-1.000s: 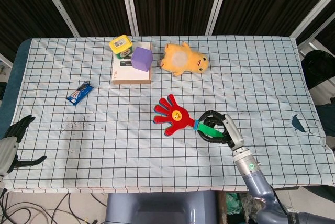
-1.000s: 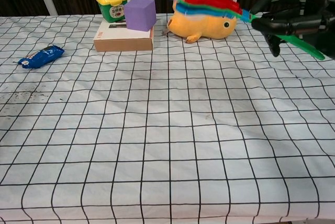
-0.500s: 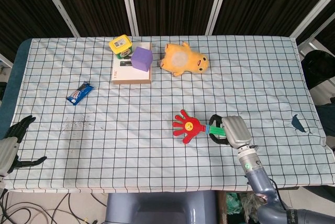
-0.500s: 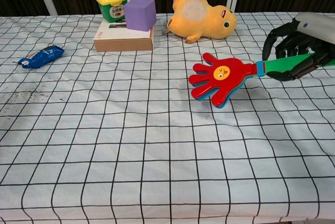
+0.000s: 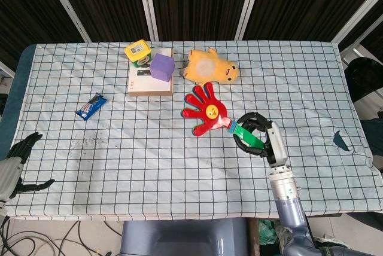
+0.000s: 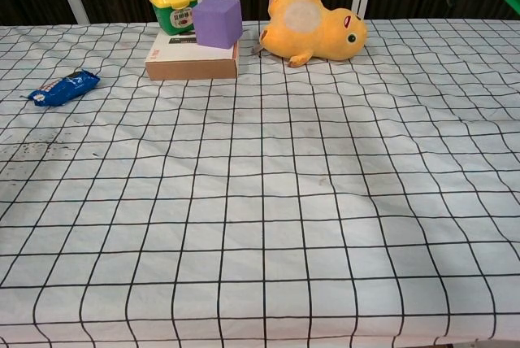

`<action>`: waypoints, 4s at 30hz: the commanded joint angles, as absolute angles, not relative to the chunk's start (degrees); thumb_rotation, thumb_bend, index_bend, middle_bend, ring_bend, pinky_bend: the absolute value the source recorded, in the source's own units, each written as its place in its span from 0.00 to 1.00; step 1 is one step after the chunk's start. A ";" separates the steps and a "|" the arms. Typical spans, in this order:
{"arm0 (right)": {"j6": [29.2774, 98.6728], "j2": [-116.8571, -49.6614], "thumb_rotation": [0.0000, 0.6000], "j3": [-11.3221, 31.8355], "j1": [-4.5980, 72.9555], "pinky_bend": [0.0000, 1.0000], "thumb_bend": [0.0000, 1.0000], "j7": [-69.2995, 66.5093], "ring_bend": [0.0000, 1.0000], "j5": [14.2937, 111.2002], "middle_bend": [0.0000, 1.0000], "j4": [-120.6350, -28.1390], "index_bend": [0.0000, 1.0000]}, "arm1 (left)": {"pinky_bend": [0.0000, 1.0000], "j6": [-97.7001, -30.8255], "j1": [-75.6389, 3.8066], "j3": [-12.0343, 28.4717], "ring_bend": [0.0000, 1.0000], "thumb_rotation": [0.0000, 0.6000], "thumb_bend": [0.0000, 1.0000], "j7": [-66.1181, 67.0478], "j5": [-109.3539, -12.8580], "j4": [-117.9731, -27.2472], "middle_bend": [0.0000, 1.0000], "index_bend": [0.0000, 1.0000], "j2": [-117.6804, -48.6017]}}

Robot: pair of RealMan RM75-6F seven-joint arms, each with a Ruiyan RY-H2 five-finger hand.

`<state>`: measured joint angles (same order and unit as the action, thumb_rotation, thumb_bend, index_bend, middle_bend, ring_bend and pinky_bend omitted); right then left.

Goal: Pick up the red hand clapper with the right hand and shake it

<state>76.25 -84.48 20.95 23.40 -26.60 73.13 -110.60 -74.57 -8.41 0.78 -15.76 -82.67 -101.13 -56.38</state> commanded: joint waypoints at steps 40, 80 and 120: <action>74.77 -83.49 1.00 25.30 20.45 0.66 0.73 -32.16 0.66 71.18 0.77 -114.32 0.81 | 0.01 -74.75 -8.43 0.86 0.00 1.00 0.00 -15.98 -82.58 -101.04 0.00 0.00 -56.51; 65.02 -81.79 1.00 17.87 26.43 0.66 0.72 11.63 0.65 50.22 0.77 -101.98 0.81 | 0.01 -74.47 -8.51 0.79 0.00 1.00 0.00 -15.83 -82.35 -101.14 0.00 0.00 -56.49; 77.97 -76.29 1.00 6.09 21.65 0.13 0.11 20.92 0.00 64.08 0.00 -96.43 0.01 | 0.01 -75.06 -8.38 1.08 0.00 1.00 0.00 -14.19 -82.00 -100.65 0.00 0.00 -57.00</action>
